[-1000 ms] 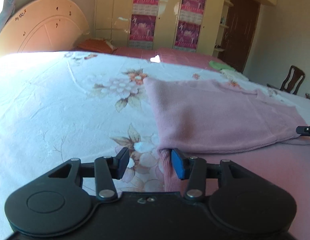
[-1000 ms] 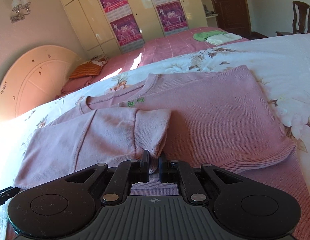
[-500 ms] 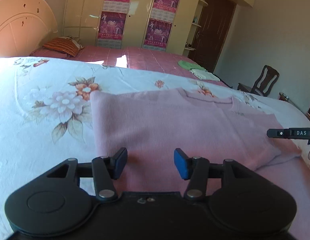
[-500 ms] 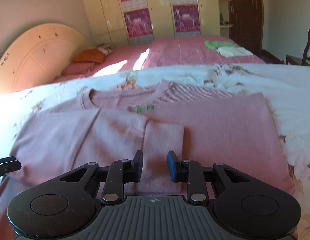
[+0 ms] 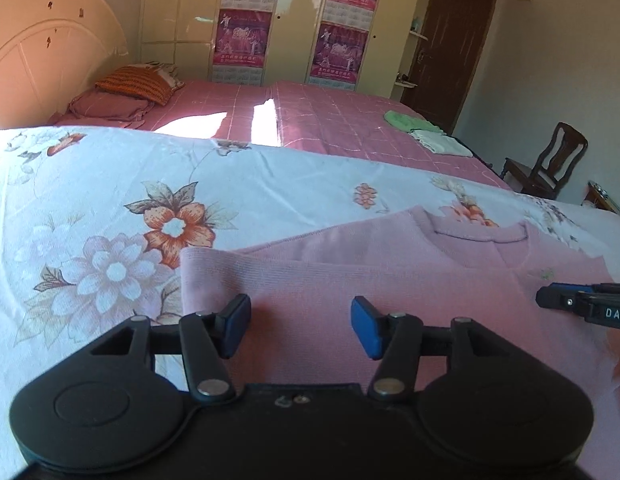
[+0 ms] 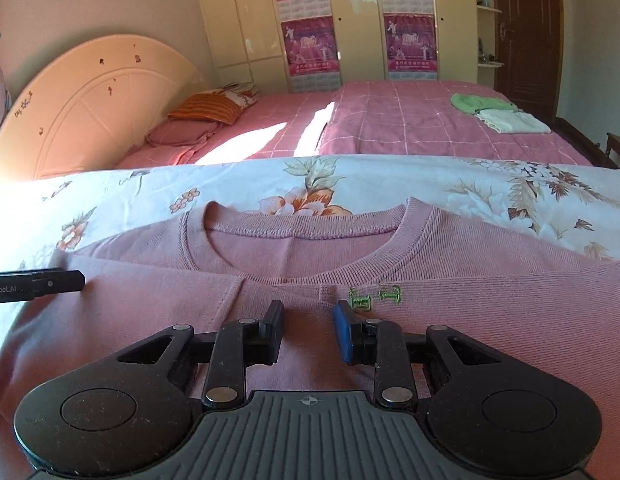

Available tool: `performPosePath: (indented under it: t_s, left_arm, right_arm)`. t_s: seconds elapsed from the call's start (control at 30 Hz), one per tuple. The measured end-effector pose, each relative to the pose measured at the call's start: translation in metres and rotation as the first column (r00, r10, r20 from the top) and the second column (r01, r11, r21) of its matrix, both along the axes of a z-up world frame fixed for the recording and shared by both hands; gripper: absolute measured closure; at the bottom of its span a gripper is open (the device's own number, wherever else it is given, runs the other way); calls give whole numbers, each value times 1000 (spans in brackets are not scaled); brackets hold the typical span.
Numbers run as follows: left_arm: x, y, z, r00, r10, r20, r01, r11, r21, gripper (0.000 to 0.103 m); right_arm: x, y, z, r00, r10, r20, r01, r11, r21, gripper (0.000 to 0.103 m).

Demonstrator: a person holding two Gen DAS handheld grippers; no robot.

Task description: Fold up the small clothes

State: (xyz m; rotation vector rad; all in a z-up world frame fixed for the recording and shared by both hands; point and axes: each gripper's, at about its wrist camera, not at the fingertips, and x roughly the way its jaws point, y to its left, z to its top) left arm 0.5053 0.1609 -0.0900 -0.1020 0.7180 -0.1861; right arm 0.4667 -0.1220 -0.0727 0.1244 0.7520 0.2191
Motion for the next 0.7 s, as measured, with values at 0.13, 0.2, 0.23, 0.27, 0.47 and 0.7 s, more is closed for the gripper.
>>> performPosePath:
  t_s: [0.13,0.2,0.23,0.27,0.47,0.7]
  left_arm:
    - [-59,-19,-2,997,-67,47,62,994,94,44]
    - [-85,-3,-11,999,-36,30,34,997,71,47]
    - [-96,4,-15,999,-39,32,37,998,55,47]
    - [-106,6,-15,998,-41,44,38,996,76,47]
    - [-109,-15,4,998,-37,49,33,996,77,41]
    - [-101,-23,-6,1000,-20,0,20,994,104,40]
  right_arm:
    - [-47,-15,-3,999,40,21,-38,997,-64,75]
    - [-73,-32,-8,999,33,16,-31,995,-98,75]
    - [-85,-41,-10,999,33,18,-31,995,-92,75]
    - [-93,-47,-9,999,30,11,-29,995,-92,75]
    - [-105,-23,20,993,52,110,-45,997,-67,75]
    - [-88,-24,0,999,-47,2,47,996,-81,75]
